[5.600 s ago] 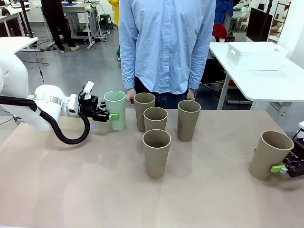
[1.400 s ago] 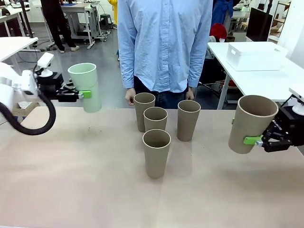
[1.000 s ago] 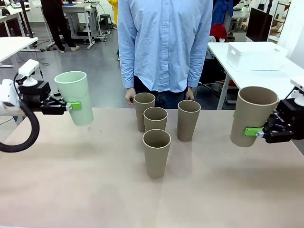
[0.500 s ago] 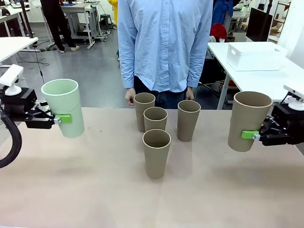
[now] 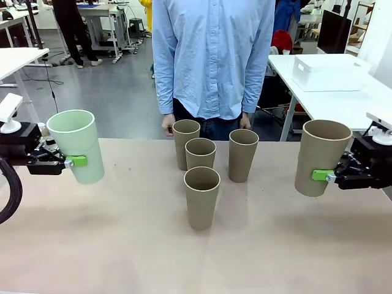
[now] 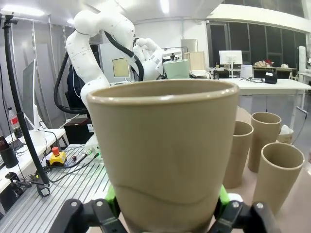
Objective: Stack the cups and store them in the basket.
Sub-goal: Pick up two Reusable plastic cups , one in each hand, then place the stack of Reusable plastic cups into the Pantry Basket.
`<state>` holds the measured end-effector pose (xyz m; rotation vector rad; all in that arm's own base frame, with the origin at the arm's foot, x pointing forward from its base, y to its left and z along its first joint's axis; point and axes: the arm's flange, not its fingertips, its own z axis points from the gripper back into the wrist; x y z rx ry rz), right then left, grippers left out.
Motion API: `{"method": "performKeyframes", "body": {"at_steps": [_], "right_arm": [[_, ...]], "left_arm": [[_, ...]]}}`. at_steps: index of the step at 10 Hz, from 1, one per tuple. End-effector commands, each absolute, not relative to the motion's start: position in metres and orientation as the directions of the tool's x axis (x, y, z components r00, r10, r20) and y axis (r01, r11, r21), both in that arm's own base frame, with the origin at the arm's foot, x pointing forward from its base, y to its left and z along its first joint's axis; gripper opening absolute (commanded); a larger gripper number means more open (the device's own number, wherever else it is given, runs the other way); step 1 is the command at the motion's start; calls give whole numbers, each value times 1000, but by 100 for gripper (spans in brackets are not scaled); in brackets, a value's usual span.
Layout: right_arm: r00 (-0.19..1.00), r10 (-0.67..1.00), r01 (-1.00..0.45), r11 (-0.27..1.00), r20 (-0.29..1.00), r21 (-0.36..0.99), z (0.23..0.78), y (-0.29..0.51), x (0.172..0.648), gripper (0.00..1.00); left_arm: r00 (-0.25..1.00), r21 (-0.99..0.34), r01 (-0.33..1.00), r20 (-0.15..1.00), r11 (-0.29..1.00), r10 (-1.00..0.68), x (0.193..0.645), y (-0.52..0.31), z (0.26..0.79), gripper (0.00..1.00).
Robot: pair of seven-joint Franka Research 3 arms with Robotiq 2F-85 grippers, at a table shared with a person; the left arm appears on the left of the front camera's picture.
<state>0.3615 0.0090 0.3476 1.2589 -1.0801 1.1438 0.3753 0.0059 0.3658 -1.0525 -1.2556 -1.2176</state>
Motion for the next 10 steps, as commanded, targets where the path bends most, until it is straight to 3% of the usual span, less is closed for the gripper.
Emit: {"method": "performKeyframes", "body": {"at_steps": [1,2,3,10], "right_arm": [[75,-19,-997,15,997,75,347,21,325,83],[129,34,-991,-19,991,129,348,9,361,83],[129,34,-991,-19,991,129,348,9,361,83],[129,34,-991,-19,991,129,348,9,361,83]], "left_arm": [[-113,119,989,991,89,-65,345,6,360,86],[-115,117,993,992,23,-54,343,4,359,86],[-75,82,991,995,103,-70,375,9,364,86],[-75,82,991,995,103,-70,375,9,364,86]]}}
